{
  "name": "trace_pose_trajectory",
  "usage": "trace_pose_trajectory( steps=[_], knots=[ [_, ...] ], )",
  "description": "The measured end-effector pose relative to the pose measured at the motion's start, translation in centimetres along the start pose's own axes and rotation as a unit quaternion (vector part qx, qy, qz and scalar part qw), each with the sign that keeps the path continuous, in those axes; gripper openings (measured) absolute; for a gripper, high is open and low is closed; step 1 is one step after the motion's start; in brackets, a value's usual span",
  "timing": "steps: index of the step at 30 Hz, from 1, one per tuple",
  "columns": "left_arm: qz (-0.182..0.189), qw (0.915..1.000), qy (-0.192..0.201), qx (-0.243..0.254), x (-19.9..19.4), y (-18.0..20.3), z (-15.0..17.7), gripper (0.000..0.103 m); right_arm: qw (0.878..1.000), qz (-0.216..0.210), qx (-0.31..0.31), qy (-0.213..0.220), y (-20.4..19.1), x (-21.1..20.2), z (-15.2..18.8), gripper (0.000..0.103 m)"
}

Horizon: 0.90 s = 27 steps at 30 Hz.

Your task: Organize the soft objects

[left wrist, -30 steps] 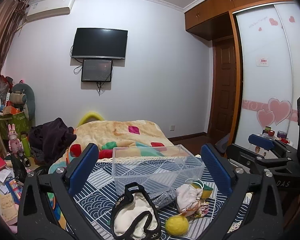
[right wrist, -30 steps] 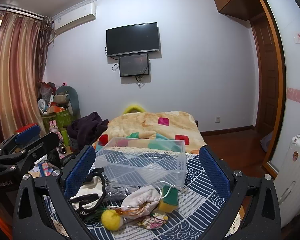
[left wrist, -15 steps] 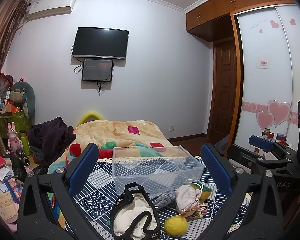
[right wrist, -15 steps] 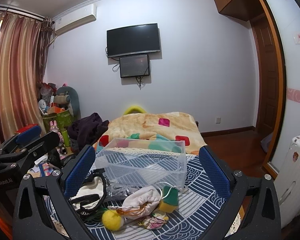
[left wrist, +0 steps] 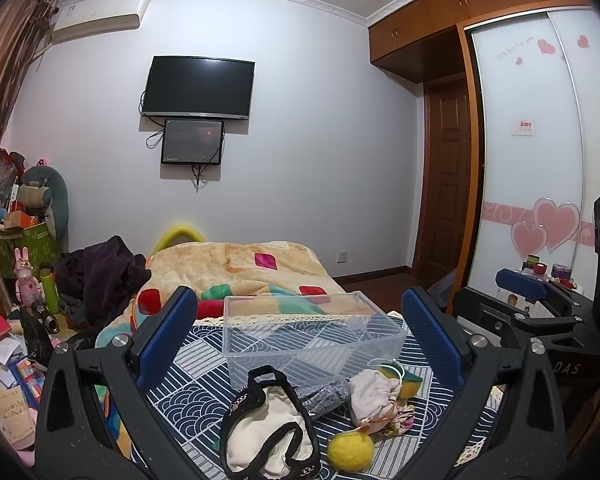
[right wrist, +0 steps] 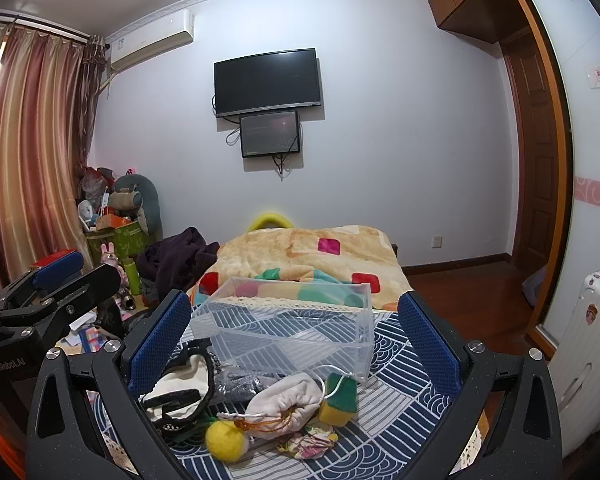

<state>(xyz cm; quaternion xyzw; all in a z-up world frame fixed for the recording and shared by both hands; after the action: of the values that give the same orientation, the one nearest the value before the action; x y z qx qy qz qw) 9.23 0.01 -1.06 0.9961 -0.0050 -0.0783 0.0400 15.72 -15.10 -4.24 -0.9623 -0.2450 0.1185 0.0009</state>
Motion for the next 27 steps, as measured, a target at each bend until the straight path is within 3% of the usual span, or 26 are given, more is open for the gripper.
trace_pose_trajectory(
  steps=[27],
  knots=[
    [-0.004,1.0000,0.000,-0.005,-0.18,-0.28,-0.04,0.103,1.000,-0.002,0.000,0.002,-0.22,-0.11,0.01,0.103]
  ],
)
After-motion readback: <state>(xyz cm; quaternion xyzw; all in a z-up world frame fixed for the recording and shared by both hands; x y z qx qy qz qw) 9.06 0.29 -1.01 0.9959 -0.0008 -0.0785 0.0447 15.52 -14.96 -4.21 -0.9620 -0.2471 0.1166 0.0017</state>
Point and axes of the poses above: each gripper's, at about its wrist camera, not at the fingertips, and x roughly the way its jaws point, y to its right, z to its underside, the point moved 10 cm from there along x, roughly the way its jaws point, and after that the axes turned 1 degree about -x, right-handed, at the moved point
